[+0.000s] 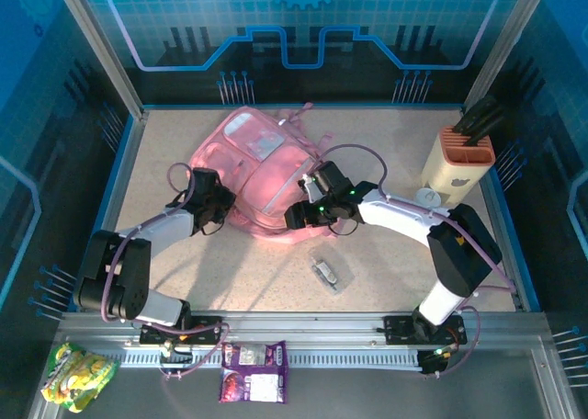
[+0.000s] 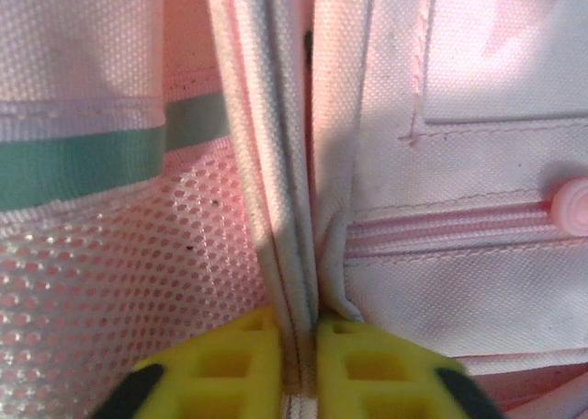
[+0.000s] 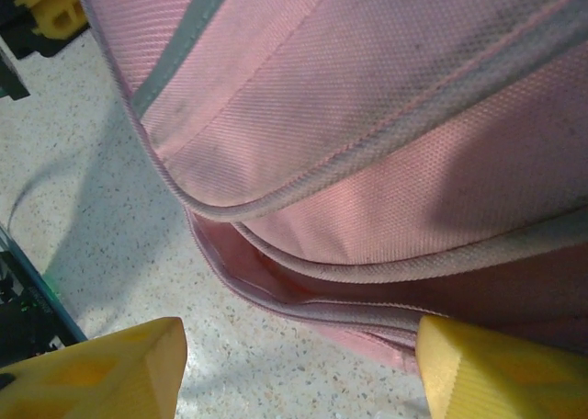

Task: Pack the student bag
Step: Zip the student bag at the center of the table.

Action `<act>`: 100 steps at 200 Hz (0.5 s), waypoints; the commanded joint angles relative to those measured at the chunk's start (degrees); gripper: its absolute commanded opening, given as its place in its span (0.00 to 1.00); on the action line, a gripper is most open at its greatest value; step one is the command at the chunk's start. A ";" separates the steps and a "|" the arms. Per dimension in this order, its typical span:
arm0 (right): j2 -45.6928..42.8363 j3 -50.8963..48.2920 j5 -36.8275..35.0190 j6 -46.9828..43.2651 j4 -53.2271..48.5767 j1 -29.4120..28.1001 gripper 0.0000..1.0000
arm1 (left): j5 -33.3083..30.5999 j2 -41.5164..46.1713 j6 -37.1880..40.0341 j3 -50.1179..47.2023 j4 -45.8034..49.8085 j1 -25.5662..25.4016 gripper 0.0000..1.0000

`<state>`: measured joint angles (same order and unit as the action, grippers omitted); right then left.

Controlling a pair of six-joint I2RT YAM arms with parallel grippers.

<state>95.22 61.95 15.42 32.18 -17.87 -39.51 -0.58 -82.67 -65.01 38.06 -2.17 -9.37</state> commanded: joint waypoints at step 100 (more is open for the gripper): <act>13.06 22.67 -2.88 -5.39 -4.81 11.66 0.83 | -0.58 11.30 -13.34 -0.49 -3.37 -12.04 0.00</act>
<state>106.41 77.76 14.02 30.46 -20.86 -28.97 -2.37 -73.36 -73.41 38.06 -2.96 -17.74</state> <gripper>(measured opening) 0.810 0.052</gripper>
